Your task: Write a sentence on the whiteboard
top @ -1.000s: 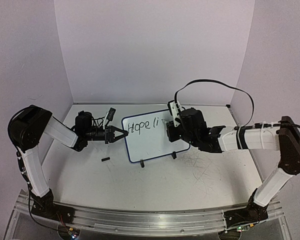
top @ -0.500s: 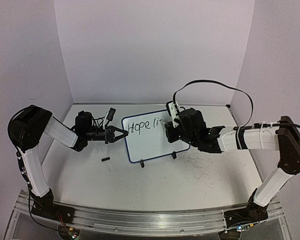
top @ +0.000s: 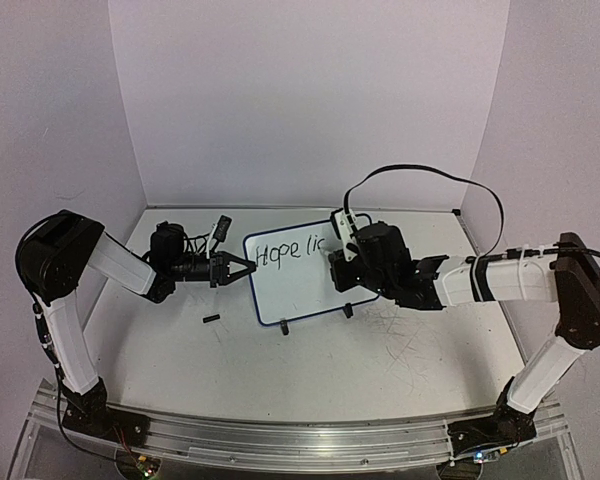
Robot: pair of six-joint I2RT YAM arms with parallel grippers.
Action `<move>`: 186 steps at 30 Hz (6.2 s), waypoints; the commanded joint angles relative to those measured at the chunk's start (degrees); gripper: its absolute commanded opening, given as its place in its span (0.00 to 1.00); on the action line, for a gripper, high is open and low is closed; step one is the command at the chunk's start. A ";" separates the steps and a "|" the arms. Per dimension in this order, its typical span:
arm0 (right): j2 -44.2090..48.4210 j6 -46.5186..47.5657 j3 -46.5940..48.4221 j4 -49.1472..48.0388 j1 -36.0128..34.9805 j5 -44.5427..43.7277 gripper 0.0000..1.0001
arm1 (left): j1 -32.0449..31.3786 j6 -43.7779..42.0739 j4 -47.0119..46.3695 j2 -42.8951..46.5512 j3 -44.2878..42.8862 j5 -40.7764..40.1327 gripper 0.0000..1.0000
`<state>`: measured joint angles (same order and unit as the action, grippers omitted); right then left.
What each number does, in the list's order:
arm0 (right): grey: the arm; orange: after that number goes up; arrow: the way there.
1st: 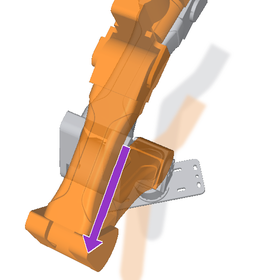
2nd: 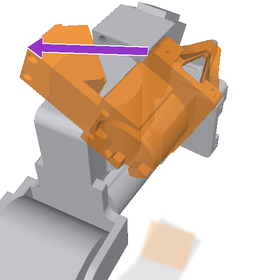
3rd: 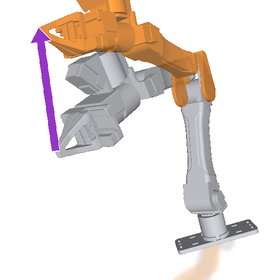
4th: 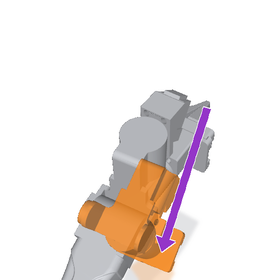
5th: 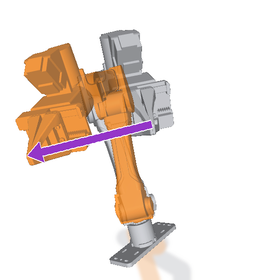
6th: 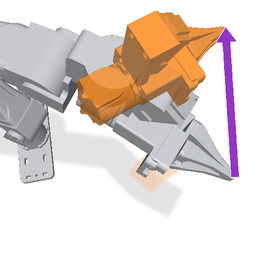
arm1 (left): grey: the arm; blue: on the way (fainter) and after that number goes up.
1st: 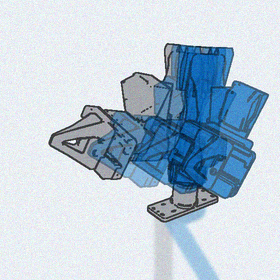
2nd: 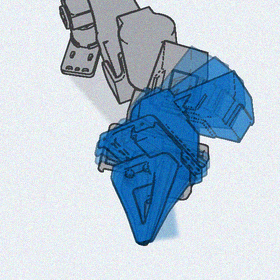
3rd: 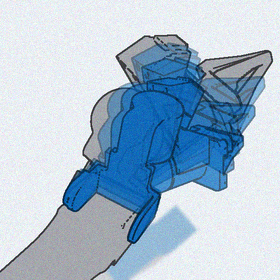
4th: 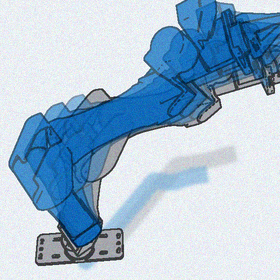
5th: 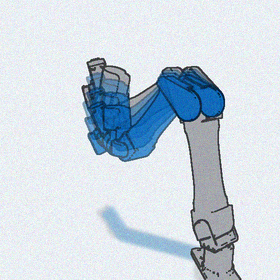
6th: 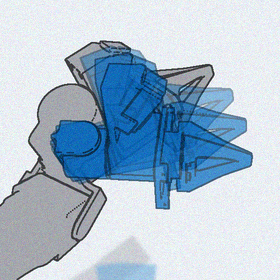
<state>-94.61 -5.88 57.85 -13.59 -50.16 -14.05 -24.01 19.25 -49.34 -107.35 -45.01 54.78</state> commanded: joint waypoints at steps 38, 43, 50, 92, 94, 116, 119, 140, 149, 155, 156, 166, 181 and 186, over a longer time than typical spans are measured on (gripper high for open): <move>-0.95 1.60 3.53 -3.46 0.98 -6.63 0.00 | -1.04 -5.16 5.81 -0.28 -0.68 -2.00 0.00; -0.06 0.63 1.95 -2.21 0.75 -5.79 0.00 | -1.07 -5.19 5.87 -0.22 -0.63 -2.10 0.00; 1.11 -0.73 0.09 -0.36 -0.12 -5.62 0.00 | -1.04 -5.18 5.86 -0.13 -0.69 -1.96 0.00; 9.95 4.86 -4.02 -1.89 1.76 1.19 0.00 | -1.32 -5.77 6.21 0.37 -0.56 -2.59 0.00; 9.84 5.06 -4.91 -2.73 1.69 2.83 0.00 | -1.30 -5.84 6.28 0.55 -0.35 -2.81 0.00; 9.59 7.26 -4.26 -4.25 1.36 2.74 0.00 | -1.46 -5.89 6.99 0.03 -1.05 -2.95 0.00; 9.69 7.12 -4.47 -4.33 1.35 2.66 0.00 | -1.44 -5.89 7.11 0.04 -1.15 -2.96 0.00; 7.03 9.90 -2.69 -5.80 0.88 -0.58 0.00 | -1.48 -5.89 7.65 -0.16 -1.75 -2.83 0.00; 4.27 7.00 0.09 -4.71 2.24 -5.14 0.00 | -1.48 -6.24 7.82 0.20 -1.37 -3.06 0.00; 2.70 7.17 1.65 -4.60 2.59 -4.57 0.00 | -1.50 -6.24 7.77 -0.04 -1.48 -2.96 0.00; 2.42 7.15 1.91 -4.60 2.59 -4.59 0.00 | -1.51 -6.24 7.80 -0.05 -1.48 -2.98 0.00; 1.44 6.46 1.91 -3.09 2.56 -6.40 0.00 | -1.57 -6.24 7.77 0.12 -1.48 -2.95 0.00; 2.23 2.37 -0.56 -0.01 2.51 -3.79 0.00 | -1.57 -6.16 7.78 0.12 -1.51 -2.90 0.00; 2.45 1.53 -1.68 0.87 2.36 -2.73 0.00 | -1.57 -6.15 7.85 0.16 -1.57 -2.87 0.00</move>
<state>-92.82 -2.64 57.42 -14.85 -47.77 -17.98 -24.60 17.80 -46.41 -106.87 -46.11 54.19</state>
